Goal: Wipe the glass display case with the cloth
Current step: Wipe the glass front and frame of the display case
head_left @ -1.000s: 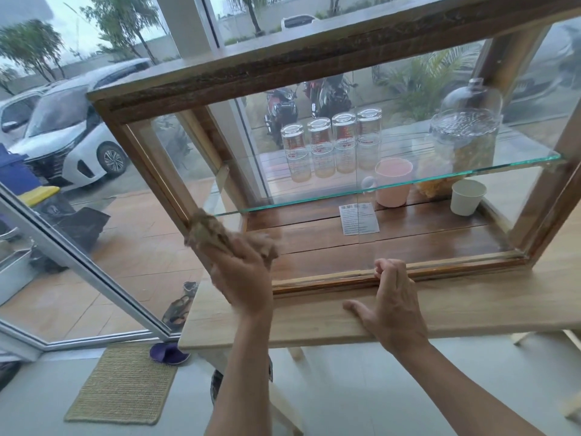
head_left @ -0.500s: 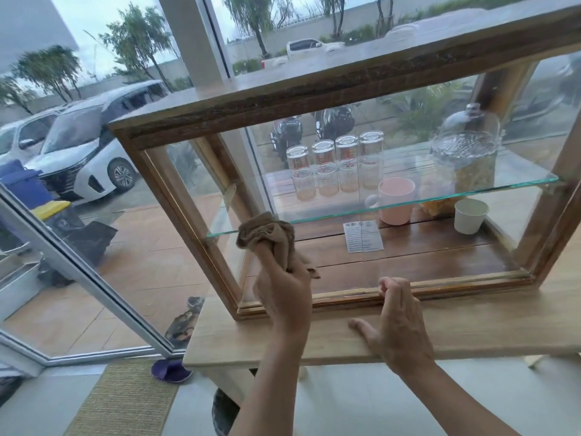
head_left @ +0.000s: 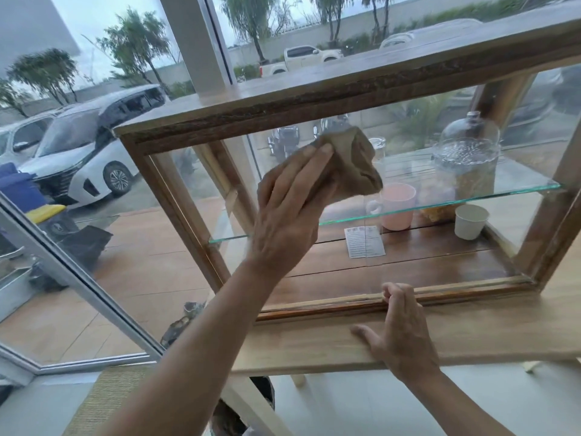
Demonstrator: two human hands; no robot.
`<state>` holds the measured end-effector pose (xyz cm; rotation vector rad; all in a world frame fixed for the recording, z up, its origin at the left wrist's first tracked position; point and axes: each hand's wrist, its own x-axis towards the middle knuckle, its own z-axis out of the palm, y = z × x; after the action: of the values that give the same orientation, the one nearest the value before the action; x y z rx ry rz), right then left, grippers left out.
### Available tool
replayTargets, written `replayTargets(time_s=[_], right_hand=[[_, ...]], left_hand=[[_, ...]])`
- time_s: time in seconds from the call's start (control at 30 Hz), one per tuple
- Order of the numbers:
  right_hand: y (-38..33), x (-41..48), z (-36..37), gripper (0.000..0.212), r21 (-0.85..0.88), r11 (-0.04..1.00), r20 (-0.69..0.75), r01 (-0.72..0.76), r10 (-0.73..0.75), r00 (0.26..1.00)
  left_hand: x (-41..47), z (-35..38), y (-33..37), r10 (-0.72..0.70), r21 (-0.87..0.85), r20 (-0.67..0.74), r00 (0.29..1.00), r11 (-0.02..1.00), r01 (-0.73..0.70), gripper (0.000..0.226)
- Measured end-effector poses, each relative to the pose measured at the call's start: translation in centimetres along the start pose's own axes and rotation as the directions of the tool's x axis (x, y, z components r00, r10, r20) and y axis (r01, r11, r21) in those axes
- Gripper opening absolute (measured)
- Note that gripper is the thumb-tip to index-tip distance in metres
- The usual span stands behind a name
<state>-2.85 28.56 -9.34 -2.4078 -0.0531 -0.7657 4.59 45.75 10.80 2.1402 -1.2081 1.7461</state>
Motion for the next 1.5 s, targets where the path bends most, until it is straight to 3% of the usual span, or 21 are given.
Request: replayTargets(time_s=[0.07, 0.17, 0.27, 0.33, 0.47, 0.53, 0.6, 0.67, 0.83, 1.0, 1.13, 1.3, 1.4, 1.5], right_hand=[[0.1, 0.0, 0.1, 0.091, -0.004, 1.000, -0.005, -0.002, 0.002, 1.000], [0.1, 0.0, 0.1, 0.091, 0.000, 1.000, -0.002, -0.001, 0.001, 1.000], [0.0, -0.1, 0.1, 0.091, -0.009, 1.000, 0.005, -0.003, 0.003, 1.000], [0.0, -0.1, 0.2, 0.091, -0.014, 1.000, 0.004, -0.007, 0.007, 1.000], [0.2, 0.0, 0.3, 0.092, -0.029, 1.000, 0.004, -0.011, 0.011, 1.000], [0.1, -0.1, 0.2, 0.092, -0.027, 0.999, -0.001, -0.021, 0.021, 1.000], [0.0, 0.0, 0.2, 0.091, -0.029, 0.999, -0.002, -0.033, 0.033, 0.999], [0.0, -0.1, 0.2, 0.091, -0.036, 0.999, 0.002, -0.037, 0.037, 0.999], [0.1, -0.1, 0.3, 0.091, -0.029, 0.999, -0.003, -0.043, 0.043, 0.999], [0.1, 0.0, 0.5, 0.092, -0.046, 0.997, -0.019, -0.061, 0.061, 0.998], [0.1, 0.0, 0.2, 0.092, -0.054, 0.998, -0.010, -0.038, 0.037, 0.999], [0.1, 0.0, 0.3, 0.090, -0.056, 0.998, -0.018, -0.042, 0.041, 0.999], [0.0, 0.0, 0.5, 0.087, -0.014, 0.998, -0.038, -0.061, 0.060, 0.997], [0.0, 0.0, 0.4, 0.094, -0.038, 0.998, -0.027, -0.053, 0.052, 0.998]], left_hand=[[1.0, -0.4, -1.6, 0.119, -0.019, 0.062, 0.991, 0.993, -0.118, 0.032], [-2.7, -0.7, -2.4, 0.180, -0.024, 0.189, 0.965, 0.984, -0.179, 0.034], [-4.1, 0.2, -0.8, 0.284, -0.041, 0.332, 0.900, 0.957, -0.287, 0.040], [-2.0, 0.2, -1.3, 0.341, -0.046, 0.302, 0.890, 0.938, -0.343, 0.038], [-2.4, -2.0, -5.1, 0.157, 0.048, 0.166, 0.974, 0.985, -0.167, 0.036], [-6.9, -1.9, -3.5, 0.095, 0.032, 0.233, 0.968, 0.994, -0.106, 0.040], [-11.3, 0.0, 0.7, 0.206, -0.035, 0.398, 0.894, 0.977, -0.210, 0.042], [-12.5, 1.7, 3.5, 0.315, -0.103, 0.443, 0.840, 0.948, -0.301, 0.042], [-12.1, 0.2, -0.2, 0.208, -0.088, 0.435, 0.876, 0.978, -0.188, 0.040], [-17.0, 1.5, 3.1, 0.294, -0.195, 0.522, 0.801, 0.955, -0.223, 0.045], [-12.9, 2.2, 2.3, 0.328, -0.189, 0.435, 0.839, 0.944, -0.271, 0.039], [-17.7, 0.1, 1.1, 0.224, -0.154, 0.515, 0.827, 0.974, -0.167, 0.047], [-16.8, 2.7, 5.1, 0.313, -0.262, 0.544, 0.779, 0.945, -0.197, 0.043], [-12.4, 3.0, 4.2, 0.335, -0.272, 0.446, 0.830, 0.934, -0.231, 0.035]])
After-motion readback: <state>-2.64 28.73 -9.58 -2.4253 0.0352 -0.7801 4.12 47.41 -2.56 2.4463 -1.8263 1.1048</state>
